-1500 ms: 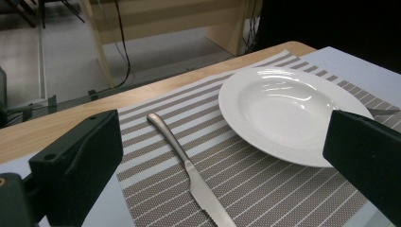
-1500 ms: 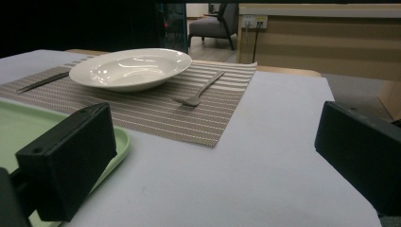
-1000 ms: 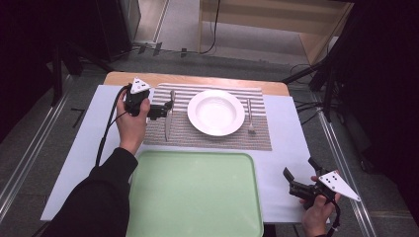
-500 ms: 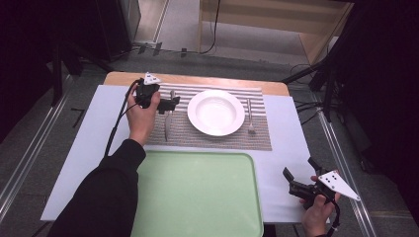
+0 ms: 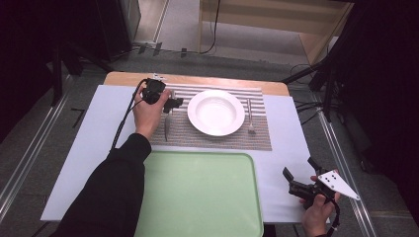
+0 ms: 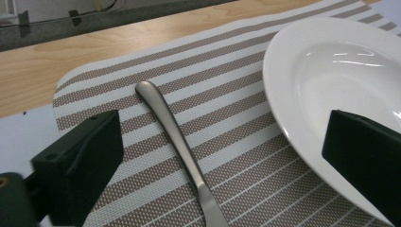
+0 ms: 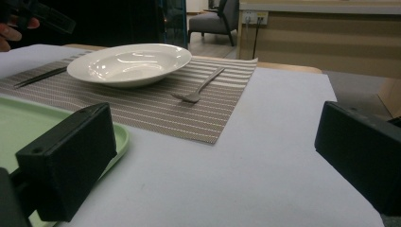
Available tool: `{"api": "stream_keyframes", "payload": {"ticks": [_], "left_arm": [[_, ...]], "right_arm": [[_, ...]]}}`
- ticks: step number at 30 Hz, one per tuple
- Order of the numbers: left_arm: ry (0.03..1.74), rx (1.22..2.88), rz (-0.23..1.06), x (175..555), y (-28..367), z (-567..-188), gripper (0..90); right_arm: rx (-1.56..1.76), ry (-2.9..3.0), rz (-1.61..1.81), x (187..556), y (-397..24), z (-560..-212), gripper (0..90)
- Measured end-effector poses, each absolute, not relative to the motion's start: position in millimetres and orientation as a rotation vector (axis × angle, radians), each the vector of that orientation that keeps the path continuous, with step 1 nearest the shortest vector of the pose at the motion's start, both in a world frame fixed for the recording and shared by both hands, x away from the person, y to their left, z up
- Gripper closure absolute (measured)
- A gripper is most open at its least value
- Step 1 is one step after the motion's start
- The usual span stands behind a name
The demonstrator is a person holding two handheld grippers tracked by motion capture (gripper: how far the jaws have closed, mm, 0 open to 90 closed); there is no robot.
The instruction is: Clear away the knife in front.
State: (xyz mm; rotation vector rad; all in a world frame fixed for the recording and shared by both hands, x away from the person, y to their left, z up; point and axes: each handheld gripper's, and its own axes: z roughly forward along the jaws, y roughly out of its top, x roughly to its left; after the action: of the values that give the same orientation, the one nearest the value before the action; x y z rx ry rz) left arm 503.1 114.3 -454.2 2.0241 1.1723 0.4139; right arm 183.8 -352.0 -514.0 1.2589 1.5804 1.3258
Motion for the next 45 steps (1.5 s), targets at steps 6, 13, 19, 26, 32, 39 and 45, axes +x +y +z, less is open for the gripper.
{"api": "stream_keyframes", "payload": {"ticks": [6, 13, 19, 26, 32, 39, 45], "left_arm": [[1.245, 2.073, 0.390, 513, 112, -461, 13.4], [1.323, 2.126, 0.344, 519, 107, -469, 28.6], [1.366, 2.161, 0.305, 522, 104, -472, 38.3], [1.392, 2.191, 0.288, 523, 102, -472, 59.0], [1.425, 2.210, 0.289, 525, 102, -474, 62.4], [1.454, 2.226, 0.265, 526, 102, -472, 65.3], [1.454, 2.259, 0.260, 526, 99, -472, 68.0]], "right_arm": [[1.263, 1.582, 1.327, 184, -352, -514, 0.0], [1.266, 1.583, 1.328, 184, -352, -514, 0.0], [1.261, 1.587, 1.323, 185, -353, -514, 0.0], [1.266, 1.589, 1.319, 185, -353, -515, 0.0], [1.269, 1.587, 1.318, 186, -353, -515, 0.0], [1.281, 1.587, 1.319, 187, -353, -515, 0.0], [1.283, 1.588, 1.315, 187, -353, -515, 0.0]]}}
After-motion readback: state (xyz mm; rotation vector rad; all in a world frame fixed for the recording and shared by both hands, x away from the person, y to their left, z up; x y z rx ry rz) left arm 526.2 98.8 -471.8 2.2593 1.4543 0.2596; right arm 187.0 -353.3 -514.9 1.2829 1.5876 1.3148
